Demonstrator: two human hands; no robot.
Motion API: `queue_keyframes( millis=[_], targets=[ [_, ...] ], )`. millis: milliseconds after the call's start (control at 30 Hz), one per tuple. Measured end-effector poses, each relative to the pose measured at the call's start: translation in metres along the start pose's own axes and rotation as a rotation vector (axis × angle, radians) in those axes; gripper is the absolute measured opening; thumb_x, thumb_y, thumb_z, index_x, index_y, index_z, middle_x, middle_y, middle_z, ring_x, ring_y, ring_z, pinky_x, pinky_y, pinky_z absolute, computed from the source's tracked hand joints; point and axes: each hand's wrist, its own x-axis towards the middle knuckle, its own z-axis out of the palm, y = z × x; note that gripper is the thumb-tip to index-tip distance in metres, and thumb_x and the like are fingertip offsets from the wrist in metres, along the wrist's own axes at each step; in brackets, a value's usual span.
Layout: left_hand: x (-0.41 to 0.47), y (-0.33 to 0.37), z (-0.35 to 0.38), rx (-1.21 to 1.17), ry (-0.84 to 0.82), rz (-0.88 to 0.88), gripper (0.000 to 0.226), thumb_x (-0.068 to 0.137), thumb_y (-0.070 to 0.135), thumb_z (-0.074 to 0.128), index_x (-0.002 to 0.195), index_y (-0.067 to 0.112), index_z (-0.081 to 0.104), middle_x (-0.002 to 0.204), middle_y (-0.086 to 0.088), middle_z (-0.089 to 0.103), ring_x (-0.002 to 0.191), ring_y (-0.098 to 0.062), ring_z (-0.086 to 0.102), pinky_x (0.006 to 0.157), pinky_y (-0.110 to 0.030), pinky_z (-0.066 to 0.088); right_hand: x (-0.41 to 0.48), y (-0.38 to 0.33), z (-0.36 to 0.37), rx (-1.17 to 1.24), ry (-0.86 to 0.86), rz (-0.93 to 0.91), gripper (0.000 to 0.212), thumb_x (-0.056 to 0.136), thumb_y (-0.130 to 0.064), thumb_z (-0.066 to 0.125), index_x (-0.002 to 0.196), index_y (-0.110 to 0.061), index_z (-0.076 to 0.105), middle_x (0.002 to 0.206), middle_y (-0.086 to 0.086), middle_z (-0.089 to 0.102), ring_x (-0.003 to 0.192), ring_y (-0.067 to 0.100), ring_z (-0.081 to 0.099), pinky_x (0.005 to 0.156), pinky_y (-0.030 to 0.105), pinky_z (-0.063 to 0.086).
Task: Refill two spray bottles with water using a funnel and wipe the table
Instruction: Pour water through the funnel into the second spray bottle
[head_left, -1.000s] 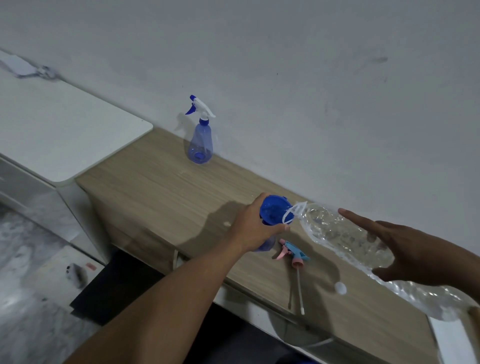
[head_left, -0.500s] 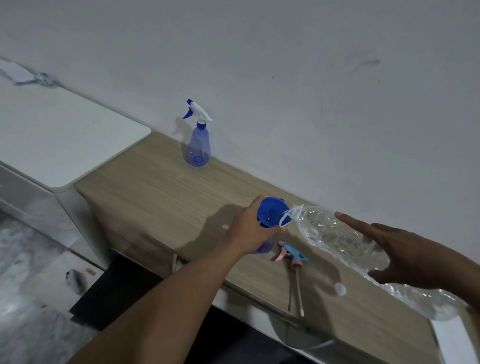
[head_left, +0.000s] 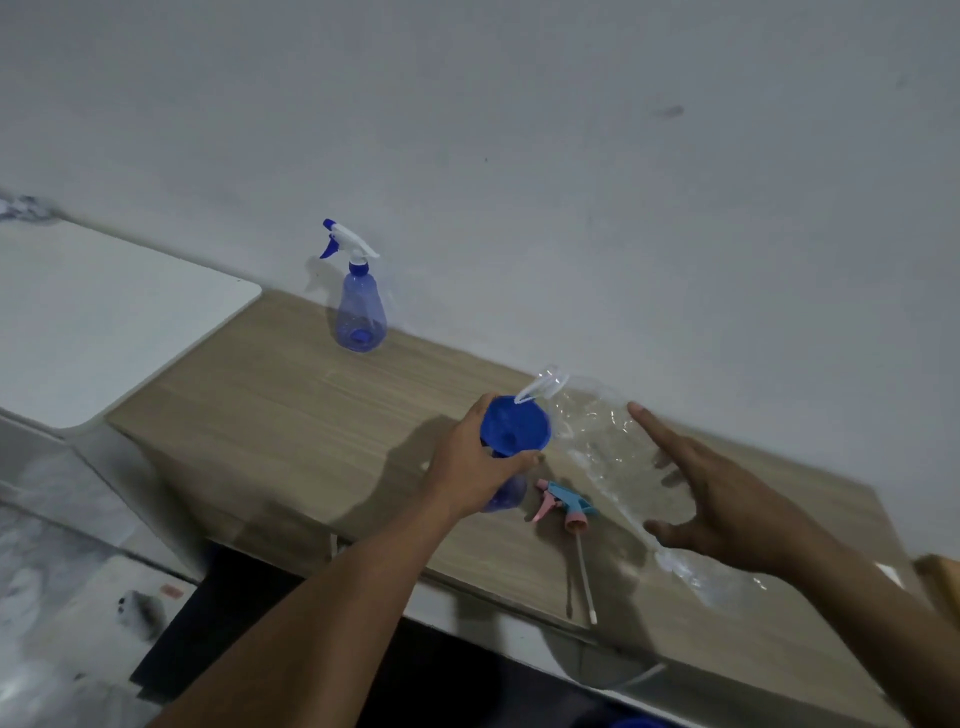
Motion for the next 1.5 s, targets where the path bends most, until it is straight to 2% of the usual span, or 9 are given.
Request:
queue_keyframes(
  millis=[167,433,567,767,900,1067,1200,1367,1500],
  targets=[
    [0.001,0.0,0.003,0.004,0.015,0.02,0.058,0.065,0.044,0.083,0.118,0.047,0.058,0.101,0.022,0.07,0.092,0.003,0.067,0.076,-0.027,0.057,0.007,0.004,0.025,0.164,0.246,0.074,0.132,0.068,-0.045,0.09,0.153,-0.059,-0.01,0.119,-0.008,0.054,0.094,-0.003,0.059,0.079,0.025,0.051],
    [-0.002,0.007,0.004,0.024,0.029,-0.016,0.061,0.071,0.041,0.088,0.124,0.039,0.059,0.1,0.025,0.069,0.092,0.008,0.065,0.068,-0.005,0.048,0.05,0.021,0.047,0.365,0.653,0.219,0.142,0.066,-0.034,0.094,0.154,-0.054,-0.015,0.12,-0.004,0.054,0.099,0.012,0.061,0.08,0.03,0.046],
    [-0.004,0.015,0.004,0.048,0.014,-0.009,0.052,0.073,0.035,0.088,0.118,0.039,0.061,0.097,0.027,0.069,0.089,0.01,0.064,0.065,0.0,0.044,0.073,0.035,0.058,0.469,0.768,0.297,0.137,0.072,-0.022,0.092,0.152,-0.058,-0.015,0.138,0.006,0.051,0.105,0.012,0.057,0.083,0.013,0.04],
    [-0.003,0.016,0.006,0.051,0.021,0.01,0.049,0.074,0.019,0.087,0.116,0.03,0.064,0.095,0.02,0.071,0.087,0.006,0.066,0.067,-0.001,0.043,0.099,0.046,0.083,0.631,0.849,0.436,0.127,0.073,-0.016,0.09,0.158,-0.038,-0.002,0.13,0.006,0.051,0.11,0.014,0.055,0.09,0.023,0.042],
    [-0.002,0.014,0.004,0.053,-0.006,0.017,0.052,0.074,0.023,0.087,0.118,0.033,0.062,0.1,0.017,0.071,0.093,0.003,0.066,0.07,-0.002,0.045,0.104,0.046,0.102,0.66,0.862,0.498,0.13,0.072,-0.016,0.092,0.156,-0.044,-0.003,0.14,0.009,0.047,0.121,0.015,0.052,0.098,0.031,0.045],
    [-0.001,0.013,0.003,0.043,-0.016,-0.002,0.055,0.073,0.027,0.087,0.121,0.035,0.061,0.104,0.017,0.071,0.097,0.003,0.066,0.07,-0.001,0.045,0.102,0.042,0.109,0.632,0.867,0.52,0.143,0.071,-0.026,0.093,0.15,-0.056,-0.022,0.159,0.014,0.034,0.139,0.023,0.046,0.109,0.037,0.041],
    [-0.002,0.015,0.004,0.064,-0.008,-0.006,0.056,0.073,0.031,0.087,0.121,0.038,0.059,0.103,0.024,0.069,0.096,0.008,0.064,0.068,0.001,0.043,0.095,0.041,0.111,0.625,0.827,0.539,0.141,0.073,-0.028,0.091,0.152,-0.05,-0.023,0.164,0.011,0.03,0.146,0.022,0.037,0.107,0.029,0.034],
    [-0.005,0.018,0.003,0.067,-0.019,-0.027,0.058,0.073,0.034,0.087,0.123,0.038,0.058,0.103,0.019,0.07,0.095,0.011,0.061,0.066,0.003,0.042,0.084,0.038,0.103,0.574,0.772,0.562,0.14,0.071,-0.035,0.091,0.157,-0.036,-0.02,0.164,0.012,0.029,0.146,0.029,0.037,0.107,0.042,0.041],
    [-0.006,0.02,0.002,0.028,-0.036,-0.04,0.059,0.074,0.035,0.087,0.124,0.038,0.057,0.104,0.02,0.068,0.094,0.011,0.062,0.066,-0.001,0.045,0.067,0.022,0.096,0.531,0.877,0.559,0.127,0.078,-0.048,0.084,0.159,-0.036,-0.013,0.159,0.015,0.026,0.145,0.031,0.034,0.104,0.04,0.04]
  ],
)
